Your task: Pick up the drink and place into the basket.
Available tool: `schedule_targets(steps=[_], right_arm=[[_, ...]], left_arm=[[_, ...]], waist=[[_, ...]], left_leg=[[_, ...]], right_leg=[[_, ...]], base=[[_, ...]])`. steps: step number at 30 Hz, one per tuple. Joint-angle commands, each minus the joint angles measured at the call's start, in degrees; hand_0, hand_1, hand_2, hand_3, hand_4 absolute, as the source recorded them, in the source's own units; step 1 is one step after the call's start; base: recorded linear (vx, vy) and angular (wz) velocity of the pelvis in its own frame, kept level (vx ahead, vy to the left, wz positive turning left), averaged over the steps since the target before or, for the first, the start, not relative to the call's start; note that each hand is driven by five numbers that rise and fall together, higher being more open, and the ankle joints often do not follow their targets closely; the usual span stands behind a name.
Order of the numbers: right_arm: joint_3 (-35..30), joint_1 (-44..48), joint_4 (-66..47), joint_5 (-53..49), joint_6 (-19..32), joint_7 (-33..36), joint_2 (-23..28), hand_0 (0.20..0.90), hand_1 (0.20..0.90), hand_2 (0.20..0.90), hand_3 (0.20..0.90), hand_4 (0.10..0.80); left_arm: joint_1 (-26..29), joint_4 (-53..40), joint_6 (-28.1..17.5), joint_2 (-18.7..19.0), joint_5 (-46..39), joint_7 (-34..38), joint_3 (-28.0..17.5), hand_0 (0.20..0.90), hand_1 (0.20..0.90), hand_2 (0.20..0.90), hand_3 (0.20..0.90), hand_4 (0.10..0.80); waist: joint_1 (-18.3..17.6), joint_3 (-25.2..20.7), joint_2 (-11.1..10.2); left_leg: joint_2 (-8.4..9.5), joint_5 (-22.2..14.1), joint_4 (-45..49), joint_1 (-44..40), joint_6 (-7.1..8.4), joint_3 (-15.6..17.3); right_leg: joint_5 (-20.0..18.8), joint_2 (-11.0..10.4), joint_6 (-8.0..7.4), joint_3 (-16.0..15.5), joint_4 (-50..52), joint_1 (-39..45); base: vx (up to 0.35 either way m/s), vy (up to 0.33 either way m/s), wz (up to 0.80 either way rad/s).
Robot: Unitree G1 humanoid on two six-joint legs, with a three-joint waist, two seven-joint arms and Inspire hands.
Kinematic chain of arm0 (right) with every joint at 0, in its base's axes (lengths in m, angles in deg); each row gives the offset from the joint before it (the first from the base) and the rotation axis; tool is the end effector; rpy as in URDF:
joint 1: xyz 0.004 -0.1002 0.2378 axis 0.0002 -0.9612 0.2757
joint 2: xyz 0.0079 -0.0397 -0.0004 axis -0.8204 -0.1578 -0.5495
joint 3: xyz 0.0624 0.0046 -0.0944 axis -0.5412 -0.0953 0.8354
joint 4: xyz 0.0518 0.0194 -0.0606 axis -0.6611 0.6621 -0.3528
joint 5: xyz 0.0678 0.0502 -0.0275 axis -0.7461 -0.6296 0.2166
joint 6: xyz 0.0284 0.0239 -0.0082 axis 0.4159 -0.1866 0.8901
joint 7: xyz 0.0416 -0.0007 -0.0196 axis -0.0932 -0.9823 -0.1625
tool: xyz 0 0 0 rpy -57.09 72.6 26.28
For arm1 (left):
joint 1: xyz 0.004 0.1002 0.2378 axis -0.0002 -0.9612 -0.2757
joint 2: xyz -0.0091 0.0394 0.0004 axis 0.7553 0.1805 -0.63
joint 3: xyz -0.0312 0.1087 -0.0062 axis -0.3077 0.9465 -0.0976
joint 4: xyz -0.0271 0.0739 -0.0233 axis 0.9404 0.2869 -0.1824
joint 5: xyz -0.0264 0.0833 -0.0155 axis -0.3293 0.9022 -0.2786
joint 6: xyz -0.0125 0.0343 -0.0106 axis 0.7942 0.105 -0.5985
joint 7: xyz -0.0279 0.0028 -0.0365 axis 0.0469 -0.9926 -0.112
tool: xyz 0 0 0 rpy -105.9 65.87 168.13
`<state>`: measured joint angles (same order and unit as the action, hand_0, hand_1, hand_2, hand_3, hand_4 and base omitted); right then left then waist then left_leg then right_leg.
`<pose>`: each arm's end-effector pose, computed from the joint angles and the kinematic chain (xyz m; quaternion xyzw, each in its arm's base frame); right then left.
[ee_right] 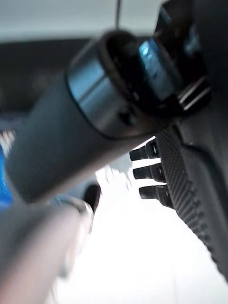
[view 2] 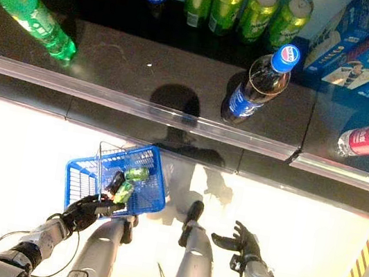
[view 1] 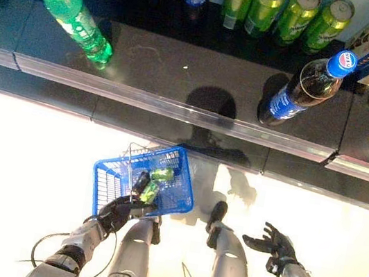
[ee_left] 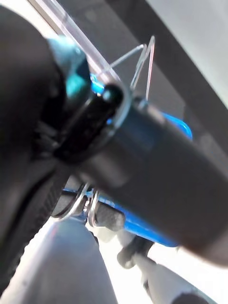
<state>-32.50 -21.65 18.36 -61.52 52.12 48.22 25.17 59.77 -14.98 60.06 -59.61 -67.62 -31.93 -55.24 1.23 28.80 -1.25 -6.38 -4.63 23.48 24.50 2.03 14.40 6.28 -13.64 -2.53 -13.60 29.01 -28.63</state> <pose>0.1858 -0.2599 -0.0483 -0.0771 0.2831 -0.0759 0.9530 0.2000 0.2392 -0.0554 -0.1921 0.3146 0.0138 0.9295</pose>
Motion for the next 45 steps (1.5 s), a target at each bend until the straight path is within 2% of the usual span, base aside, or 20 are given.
schedule_targets(steps=[1, 4, 5, 9, 10, 11, 12, 13, 17, 18, 22, 28, 37, 42, 45], right_arm=[[-0.7, -3.8, -7.4, -3.1, 7.6, 0.8, 2.3, 0.9, 0.9, 0.9, 0.9, 0.8], [-0.3, -4.7, -18.4, -0.7, 9.1, 1.5, 3.0, 0.9, 0.9, 0.9, 0.9, 0.8], [-0.1, -4.9, -20.4, 0.1, 9.2, 1.7, 3.2, 0.9, 0.9, 0.9, 0.9, 0.8], [0.0, -6.7, -33.6, 6.0, 10.4, 2.4, 4.3, 0.9, 0.9, 0.9, 0.9, 0.8], [0.0, -6.9, -35.2, 7.4, 10.6, 2.5, 4.4, 0.9, 0.9, 0.9, 0.9, 0.8], [0.0, -7.1, -36.2, 8.2, 10.7, 2.5, 4.5, 0.9, 0.9, 0.9, 0.9, 0.8], [0.3, -7.3, -38.0, 9.8, 11.1, 2.7, 4.8, 0.9, 0.9, 0.9, 0.9, 0.8], [0.5, -7.0, -41.9, 10.6, 11.8, 2.6, 6.2, 0.9, 0.9, 0.9, 0.9, 0.8], [0.7, -6.4, -47.5, 12.5, 12.7, 4.2, 8.0, 0.9, 0.9, 0.9, 0.9, 0.8], [0.7, -6.4, -48.1, 12.7, 13.0, 4.5, 8.3, 0.9, 0.9, 0.9, 0.9, 0.8], [-0.3, -5.7, -54.0, 14.4, 14.7, 9.7, 10.4, 0.9, 0.9, 0.9, 0.9, 0.8], [-3.9, -5.0, -57.8, 10.8, 16.0, 13.3, 11.3, 0.9, 0.9, 0.9, 0.9, 0.8], [-8.2, -2.8, -55.9, 1.2, 17.4, 15.6, 10.6, 0.9, 0.9, 0.9, 0.9, 0.8], [-9.3, -2.0, -56.5, 0.7, 19.2, 15.9, 10.1, 0.9, 0.9, 0.9, 0.9, 0.8], [-9.4, -1.5, -57.0, 0.9, 18.3, 15.7, 10.1, 0.9, 0.9, 0.9, 0.9, 0.8]], left_arm=[[-6.7, -2.8, -3.6, 2.5, -1.4, -3.9, 1.2, 0.3, 0.3, 0.3, 0.2, 0.1], [-8.3, -4.1, -3.7, 3.1, -1.5, -4.3, 1.1, 0.3, 0.3, 0.3, 0.2, 0.1], [-8.7, -4.3, -3.7, 3.2, -1.4, -4.4, 1.1, 0.3, 0.3, 0.3, 0.2, 0.1], [-11.0, -5.7, -3.9, 3.5, -0.9, -4.8, 0.8, 0.3, 0.3, 0.3, 0.2, 0.1], [-11.3, -5.8, -4.0, 3.5, -0.9, -4.9, 0.7, 0.3, 0.3, 0.3, 0.2, 0.1], [-11.6, -5.8, -4.1, 3.5, -0.9, -5.0, 0.7, 0.3, 0.3, 0.3, 0.2, 0.1], [-12.0, -5.7, -4.3, 3.5, -0.9, -5.2, 0.5, 0.3, 0.3, 0.3, 0.2, 0.1], [-12.4, -5.8, -4.5, 3.6, -1.1, -5.6, 0.5, 0.3, 0.3, 0.3, 0.2, 0.1], [-12.8, -5.4, -5.4, 3.5, -1.2, -6.0, 0.6, 0.3, 0.3, 0.3, 0.2, 0.1], [-12.9, -5.3, -5.4, 3.4, -1.2, -6.1, 0.6, 0.3, 0.3, 0.3, 0.2, 0.1], [-13.0, -5.0, -6.0, 3.3, -0.9, -6.2, 0.8, 0.3, 0.3, 0.3, 0.2, 0.1], [-13.4, -5.1, -5.7, 3.3, -0.2, -6.6, 0.4, 0.3, 0.3, 0.3, 0.2, 0.1], [-13.9, -5.5, -4.8, 3.5, 0.4, -6.4, 0.5, 0.3, 0.3, 0.3, 0.2, 0.1], [-14.1, -6.0, -4.1, 3.3, 1.1, -6.1, 0.4, 0.3, 0.3, 0.3, 0.2, 0.1], [-14.3, -6.2, -3.5, 3.4, 1.3, -6.1, 0.4, 0.3, 0.3, 0.3, 0.2, 0.1]], waist=[[0.3, -3.1, 0.0], [0.2, -3.1, -0.1], [0.2, -2.9, -0.1], [-0.3, -2.7, -0.4], [-0.4, -2.7, -0.4], [-0.5, -2.6, -0.4], [-0.6, -2.5, -0.3], [-0.8, -2.3, -0.3], [-0.8, -1.7, -0.2], [-0.7, -1.6, -0.1], [-0.5, -0.9, 0.0], [-0.8, -0.2, 0.2], [-0.5, 0.5, 0.5], [-0.5, 0.6, 0.7], [-0.7, 0.6, 0.8]], left_leg=[[0.99, -0.2, 5.5, 3.6, -0.54, -3.7], [0.52, -0.8, 6.5, 3.7, -0.93, -3.5], [0.49, -2.5, 7.5, 3.2, -0.55, -3.8], [0.34, -2.4, 7.8, 2.8, -0.71, -3.9], [0.28, -0.7, 6.9, 3.1, -1.18, -3.6], [0.33, -2.4, 7.7, 2.5, -0.81, -4.0], [0.29, -2.4, 7.6, 2.3, -0.91, -4.0], [0.2, -0.6, 6.9, 2.6, -1.43, -3.7], [-0.11, -0.3, 7.0, 2.7, -1.48, -3.6], [-0.07, -2.0, 7.9, 2.3, -1.09, -3.9], [-0.41, -2.5, 8.6, 2.1, -1.37, -3.8], [-0.65, -2.9, 9.1, 1.5, -1.74, -3.7], [-0.84, -3.4, 10.3, 1.1, -2.21, -3.6], [-0.81, -3.8, 11.0, 1.0, -2.46, -3.6], [-0.81, -3.9, 11.4, 0.8, -2.48, -3.4]], right_leg=[[-1.6, 1.6, -0.88, -0.2, 4.6, -2.5], [-0.6, 1.1, -0.83, -0.5, 6.8, -3.0], [0.9, 0.9, -1.58, 0.0, 8.2, -2.8], [0.8, 1.0, -1.84, 0.3, 8.4, -2.5], [-0.7, 1.0, -1.17, -0.1, 7.3, -2.7], [0.7, 1.0, -1.93, 0.5, 8.3, -2.3], [0.8, 1.0, -1.95, 0.6, 8.3, -2.2], [-1.0, 1.3, -1.35, 0.5, 6.8, -2.3], [-0.6, 1.4, -1.41, 0.5, 7.3, -2.2], [1.0, 1.3, -2.15, 1.0, 8.5, -1.9], [1.4, 0.8, -2.33, 0.5, 9.4, -1.6], [1.2, 0.7, -2.67, 0.8, 10.4, -1.5], [1.6, 0.3, -2.3, 0.4, 11.3, -0.9], [2.0, 0.2, -2.06, 0.4, 12.0, -0.9], [2.1, 0.3, -1.9, 0.4, 11.9, -0.4]], base=[[0.0, 0.0, 0.0], [0.019, -0.006, -0.01], [0.06, -0.025, -0.02], [0.017, -0.005, 0.0], [0.032, -0.009, 0.0], [0.0, 0.0, 0.0], [0.025, -0.006, 0.06], [-0.048, -0.012, 0.07], [0.003, -0.004, 0.01], [0.068, 0.001, 0.01], [0.018, -0.002, 0.0], [0.026, -0.006, 0.0], [0.036, -0.01, 0.01], [0.042, -0.004, 0.01], [0.051, 0.006, 0.01]])
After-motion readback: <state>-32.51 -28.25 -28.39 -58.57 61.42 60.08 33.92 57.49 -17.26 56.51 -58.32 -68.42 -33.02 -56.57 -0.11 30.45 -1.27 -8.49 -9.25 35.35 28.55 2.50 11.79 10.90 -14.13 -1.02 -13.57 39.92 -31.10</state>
